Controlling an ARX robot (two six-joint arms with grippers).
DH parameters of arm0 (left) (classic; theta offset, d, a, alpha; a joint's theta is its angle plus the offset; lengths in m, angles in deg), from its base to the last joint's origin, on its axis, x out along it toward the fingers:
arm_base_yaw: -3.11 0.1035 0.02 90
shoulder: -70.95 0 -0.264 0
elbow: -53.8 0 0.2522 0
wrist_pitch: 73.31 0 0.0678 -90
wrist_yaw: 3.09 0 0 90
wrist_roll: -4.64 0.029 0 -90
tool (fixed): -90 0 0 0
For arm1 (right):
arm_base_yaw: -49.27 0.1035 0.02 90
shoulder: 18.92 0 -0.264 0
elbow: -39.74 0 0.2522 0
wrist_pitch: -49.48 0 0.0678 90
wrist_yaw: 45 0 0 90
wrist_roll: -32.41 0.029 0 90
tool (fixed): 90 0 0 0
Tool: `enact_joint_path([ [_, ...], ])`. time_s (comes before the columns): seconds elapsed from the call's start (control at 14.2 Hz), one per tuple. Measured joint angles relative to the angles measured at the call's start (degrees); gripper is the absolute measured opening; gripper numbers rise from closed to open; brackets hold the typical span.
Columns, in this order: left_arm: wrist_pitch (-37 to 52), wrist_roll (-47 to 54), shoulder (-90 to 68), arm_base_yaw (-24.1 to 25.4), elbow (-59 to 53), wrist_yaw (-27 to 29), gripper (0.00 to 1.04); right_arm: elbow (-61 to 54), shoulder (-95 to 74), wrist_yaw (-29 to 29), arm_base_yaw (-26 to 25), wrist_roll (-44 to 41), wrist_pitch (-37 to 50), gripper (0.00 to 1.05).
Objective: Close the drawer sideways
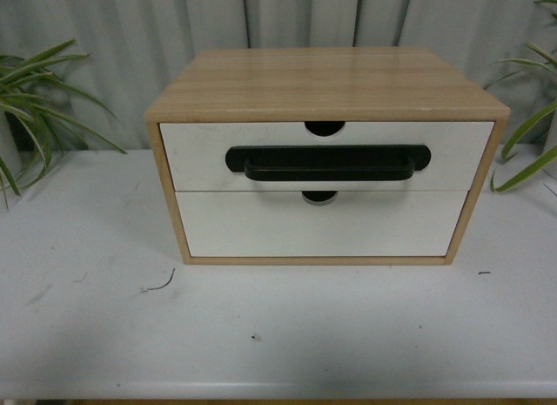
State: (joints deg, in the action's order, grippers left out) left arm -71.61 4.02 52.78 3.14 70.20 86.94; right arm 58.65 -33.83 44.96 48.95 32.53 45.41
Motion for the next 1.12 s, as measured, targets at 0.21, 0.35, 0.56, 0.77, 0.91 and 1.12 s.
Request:
enact_joint_path([
  [0.21, -1.5, 0.0, 3.6, 0.0, -2.0, 0.0, 0.02, -1.6, 2.8, 0.0, 0.0, 0.0, -1.1, 0.02],
  [0.35, -2.9, 0.0, 5.8, 0.0, -2.0, 0.0, 0.02, -2.2, 4.5, 0.0, 0.0, 0.0, -2.6, 0.02],
  [0.56, -5.6, 0.0, 8.4, 0.0, -2.0, 0.0, 0.02, -3.8, 14.8, 0.0, 0.0, 0.0, -9.3, 0.02],
  [0.77, -15.0, 0.0, 17.8, 0.0, -1.7, 0.0, 0.02, -4.4, 14.7, 0.0, 0.0, 0.0, -10.0, 0.02],
  [0.91, -15.8, 0.0, 17.9, 0.0, -2.0, 0.0, 0.02, -4.4, 14.7, 0.0, 0.0, 0.0, -9.9, 0.02],
  [1.12, -15.7, 0.0, 17.9, 0.0, -2.0, 0.0, 0.02, -4.4, 14.7, 0.0, 0.0, 0.0, -9.9, 0.02],
])
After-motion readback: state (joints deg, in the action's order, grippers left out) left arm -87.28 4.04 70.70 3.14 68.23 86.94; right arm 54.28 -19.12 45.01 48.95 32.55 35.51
